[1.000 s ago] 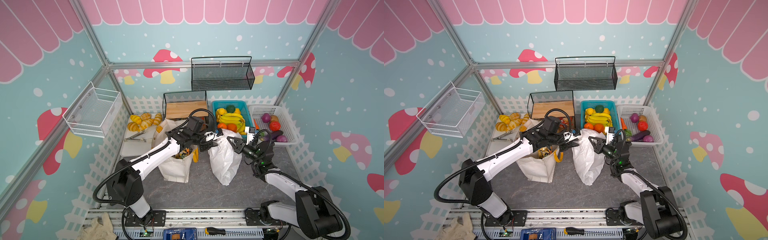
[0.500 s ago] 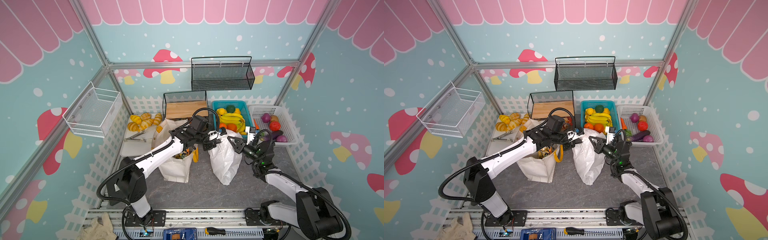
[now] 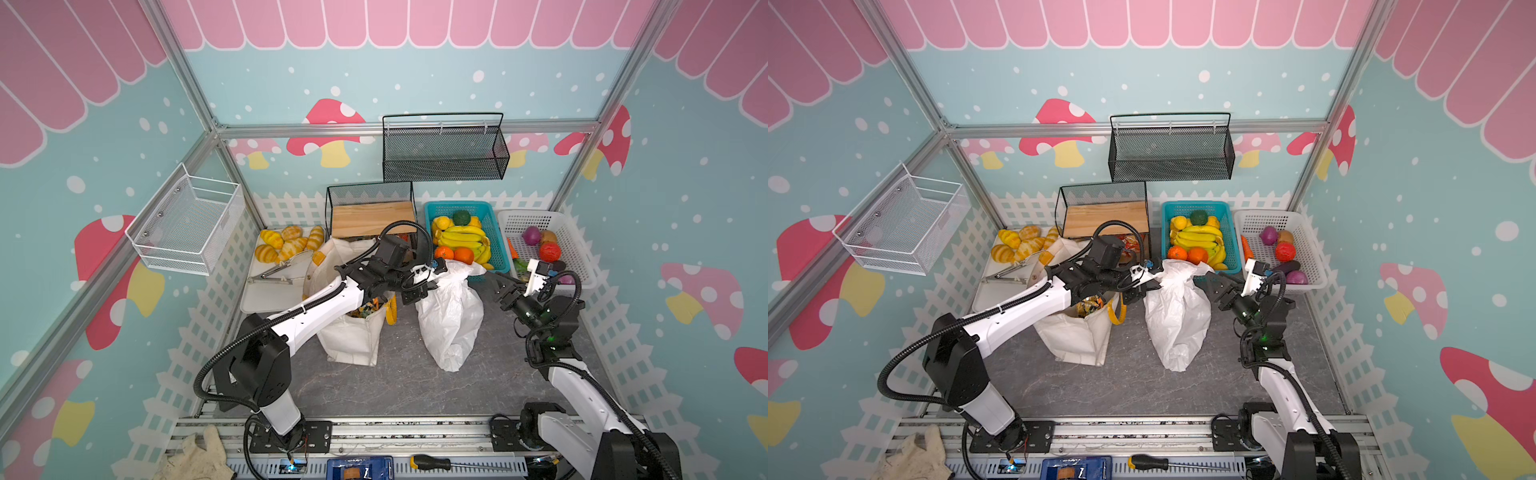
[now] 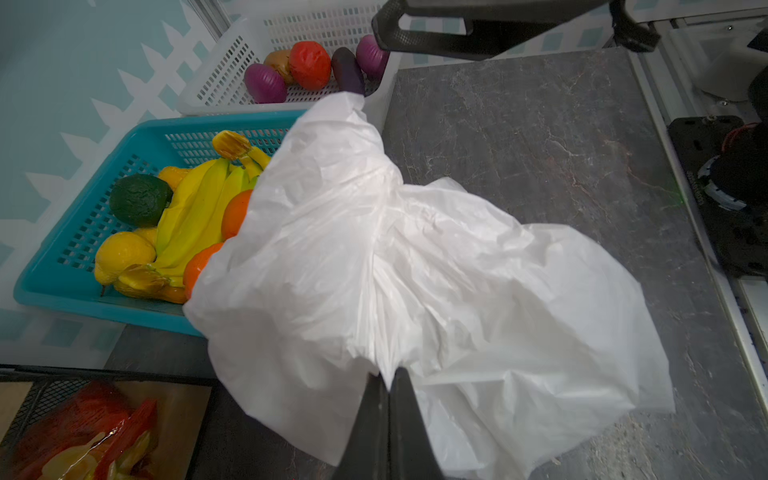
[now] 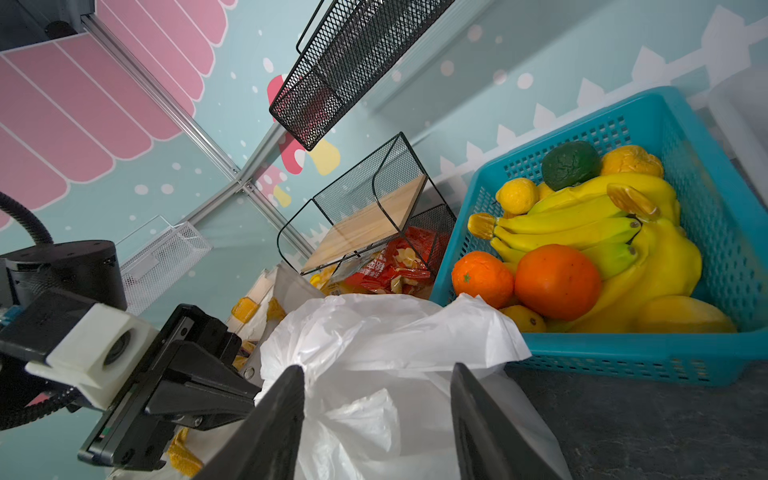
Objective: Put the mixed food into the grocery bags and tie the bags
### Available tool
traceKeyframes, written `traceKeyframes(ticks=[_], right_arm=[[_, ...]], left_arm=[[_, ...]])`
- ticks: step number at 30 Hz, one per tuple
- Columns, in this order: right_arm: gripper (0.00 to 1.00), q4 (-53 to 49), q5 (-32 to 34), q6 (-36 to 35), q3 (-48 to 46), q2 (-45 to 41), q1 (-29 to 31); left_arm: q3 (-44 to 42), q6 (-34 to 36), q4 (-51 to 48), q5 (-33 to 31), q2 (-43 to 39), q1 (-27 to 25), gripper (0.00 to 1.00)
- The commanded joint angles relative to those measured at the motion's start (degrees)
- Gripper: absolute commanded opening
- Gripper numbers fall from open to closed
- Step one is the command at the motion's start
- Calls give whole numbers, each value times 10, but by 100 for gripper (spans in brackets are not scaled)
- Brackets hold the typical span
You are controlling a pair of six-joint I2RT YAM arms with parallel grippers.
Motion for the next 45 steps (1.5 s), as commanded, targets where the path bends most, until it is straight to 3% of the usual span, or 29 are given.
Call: traceKeyframes(ticks=[1,5,15,31,35,45], right_arm=[[68,8,10,38,8,27,-2],[76,29,28,54,21,76,3],[73,145,-10,149,51,218,4],[21,302,-5,245,61,323,23],[0,291,34,221,49,308,23],[0,66,243,4,35,185,21]], left_arm=[[-6,15,22,19,-21,1,0],[-5,13,23,22,-21,1,0],[-3,12,24,23,-19,0,0],[-8,14,30,14,-20,0,0],[-14,12,32,12,-28,0,0],[-51,-19,34,-28,-77,8,0]])
